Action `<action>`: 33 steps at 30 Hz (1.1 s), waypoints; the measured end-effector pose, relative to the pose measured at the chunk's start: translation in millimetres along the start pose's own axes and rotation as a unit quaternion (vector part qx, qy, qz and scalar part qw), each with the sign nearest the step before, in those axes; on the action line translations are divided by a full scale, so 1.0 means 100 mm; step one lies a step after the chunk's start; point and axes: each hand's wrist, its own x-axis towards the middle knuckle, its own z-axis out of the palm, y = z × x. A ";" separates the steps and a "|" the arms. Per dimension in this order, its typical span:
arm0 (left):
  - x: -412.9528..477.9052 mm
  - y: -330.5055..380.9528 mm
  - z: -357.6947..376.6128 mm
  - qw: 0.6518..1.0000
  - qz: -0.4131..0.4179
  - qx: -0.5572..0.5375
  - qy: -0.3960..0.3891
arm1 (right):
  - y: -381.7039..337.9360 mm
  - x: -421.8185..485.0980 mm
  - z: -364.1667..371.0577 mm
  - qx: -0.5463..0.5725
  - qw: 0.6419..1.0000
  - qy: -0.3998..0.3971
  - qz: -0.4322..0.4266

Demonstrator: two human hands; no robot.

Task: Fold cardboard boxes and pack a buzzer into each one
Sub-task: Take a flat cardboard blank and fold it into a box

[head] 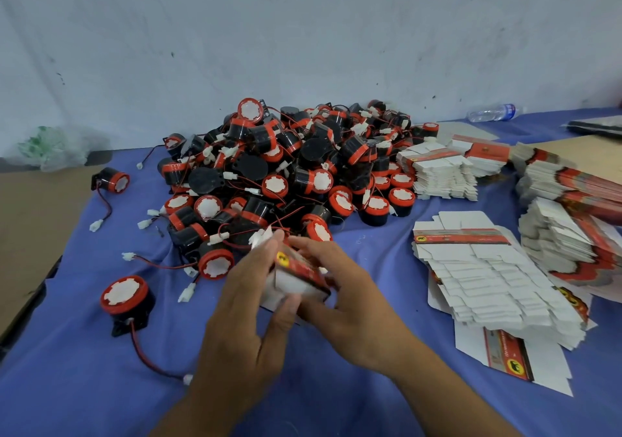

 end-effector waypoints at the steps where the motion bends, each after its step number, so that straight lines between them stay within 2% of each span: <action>1: 0.02 -0.04 -0.04 1.000 -0.012 -0.010 -0.016 | 0.03 0.00 -0.04 -0.102 0.994 -0.020 -0.029; 2: 0.04 -0.10 -0.09 0.999 -0.007 -0.002 -0.040 | 0.06 -0.01 -0.08 -0.200 0.977 -0.034 -0.064; 4: 0.07 -0.26 -0.17 0.989 0.064 0.087 -0.106 | 0.09 0.00 -0.12 -0.341 0.930 -0.057 -0.127; 5: 0.07 -0.34 -0.19 0.975 0.100 0.141 -0.139 | 0.10 -0.01 -0.13 -0.383 0.910 -0.064 -0.146; 7: 0.05 -0.44 -0.18 0.952 0.113 0.223 -0.177 | 0.12 -0.02 -0.11 -0.451 0.877 -0.071 -0.149; 12: 0.06 -0.46 -0.15 0.939 0.074 0.301 -0.148 | 0.10 0.00 -0.05 -0.513 0.856 -0.056 0.034; 14: 0.05 -0.39 -0.12 0.937 0.041 0.304 -0.165 | 0.09 -0.02 0.00 -0.517 0.849 -0.043 0.098; 17: 0.00 -0.30 -0.10 0.952 -0.006 0.240 -0.191 | 0.03 -0.10 0.11 -0.492 0.859 -0.027 0.137; 19: -0.02 -0.27 -0.11 0.975 -0.085 0.120 -0.166 | 0.03 -0.17 0.15 -0.469 0.868 -0.052 0.153; 20: -0.02 -0.27 -0.12 0.976 -0.134 0.063 -0.162 | 0.03 -0.20 0.14 -0.450 0.877 -0.061 0.158; 24: -0.01 -0.32 -0.12 0.935 -0.277 -0.066 -0.209 | -0.04 -0.12 -0.18 -0.329 0.917 -0.086 0.207; 26: -0.01 -0.32 -0.11 0.932 -0.272 -0.057 -0.234 | 0.02 0.04 -0.44 -0.253 0.931 -0.091 0.248; 28: -0.02 -0.30 -0.11 0.938 -0.241 -0.041 -0.246 | 0.17 0.22 -0.65 -0.214 0.943 -0.031 0.254; 30: -0.05 -0.29 -0.12 0.947 -0.201 -0.034 -0.246 | 0.36 0.36 -0.69 -0.196 0.950 0.064 0.234; 31: -0.06 -0.29 -0.13 0.952 -0.180 -0.025 -0.247 | 0.40 0.41 -0.63 -0.167 0.959 0.078 0.217; 33: -0.06 -0.30 -0.15 0.955 -0.157 -0.011 -0.253 | 0.48 0.46 -0.46 -0.137 0.977 0.047 0.154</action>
